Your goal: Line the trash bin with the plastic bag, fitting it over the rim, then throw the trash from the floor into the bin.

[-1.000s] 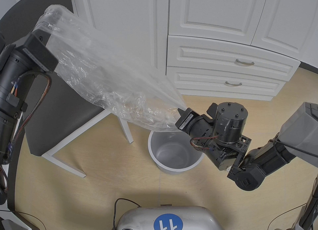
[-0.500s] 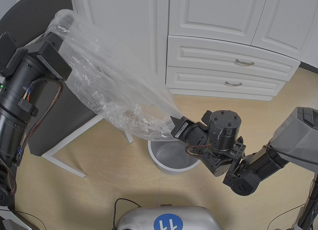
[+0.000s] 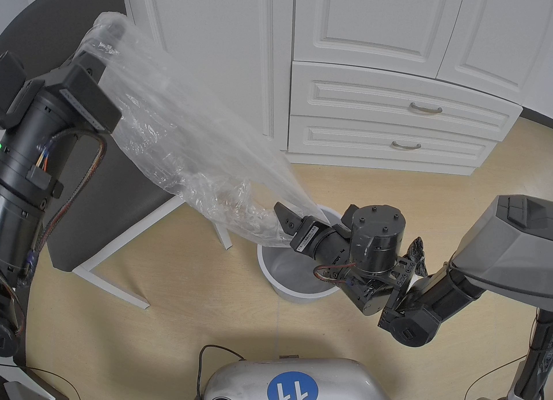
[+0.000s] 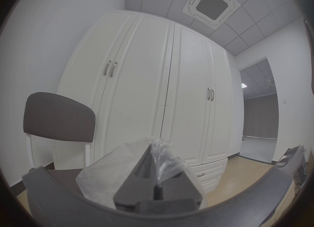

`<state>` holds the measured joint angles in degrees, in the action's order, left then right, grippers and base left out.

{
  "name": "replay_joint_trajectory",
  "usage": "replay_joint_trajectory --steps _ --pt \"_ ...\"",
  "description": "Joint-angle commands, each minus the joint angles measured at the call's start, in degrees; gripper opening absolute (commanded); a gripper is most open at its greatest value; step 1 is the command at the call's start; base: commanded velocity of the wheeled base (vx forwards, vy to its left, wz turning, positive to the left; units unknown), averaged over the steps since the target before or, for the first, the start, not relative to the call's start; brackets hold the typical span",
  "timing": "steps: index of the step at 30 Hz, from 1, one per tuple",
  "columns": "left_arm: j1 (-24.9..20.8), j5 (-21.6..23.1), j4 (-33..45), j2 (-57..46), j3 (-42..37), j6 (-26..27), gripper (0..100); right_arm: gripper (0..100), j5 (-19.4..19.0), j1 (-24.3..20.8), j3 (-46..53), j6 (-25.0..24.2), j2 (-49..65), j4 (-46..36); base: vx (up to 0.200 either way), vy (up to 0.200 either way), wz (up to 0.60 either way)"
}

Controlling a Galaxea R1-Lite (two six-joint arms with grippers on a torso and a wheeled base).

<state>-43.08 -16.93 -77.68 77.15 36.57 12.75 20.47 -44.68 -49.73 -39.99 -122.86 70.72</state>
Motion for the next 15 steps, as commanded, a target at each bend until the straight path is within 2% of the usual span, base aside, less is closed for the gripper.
replay_joint_trajectory --steps 1,7,8,15 --pt "0.19 -0.03 -0.02 -0.07 0.08 -0.01 0 100 0.01 -0.06 -0.02 -0.01 -0.28 0.03 0.0 0.0 0.0" --pt "0.19 -0.03 -0.02 -0.07 -0.01 -0.01 0 100 0.27 0.03 -0.11 0.17 -0.28 0.12 0.0 0.0 0.0" --pt "0.19 -0.03 -0.02 0.01 -0.1 -0.01 0 0 0.71 0.03 -0.2 0.43 -0.37 0.3 0.0 0.0 0.0" --pt "0.19 -0.03 -0.02 0.45 -0.45 -0.01 0 0 1.24 0.12 -0.2 1.14 -0.45 2.5 0.0 0.0 0.0"
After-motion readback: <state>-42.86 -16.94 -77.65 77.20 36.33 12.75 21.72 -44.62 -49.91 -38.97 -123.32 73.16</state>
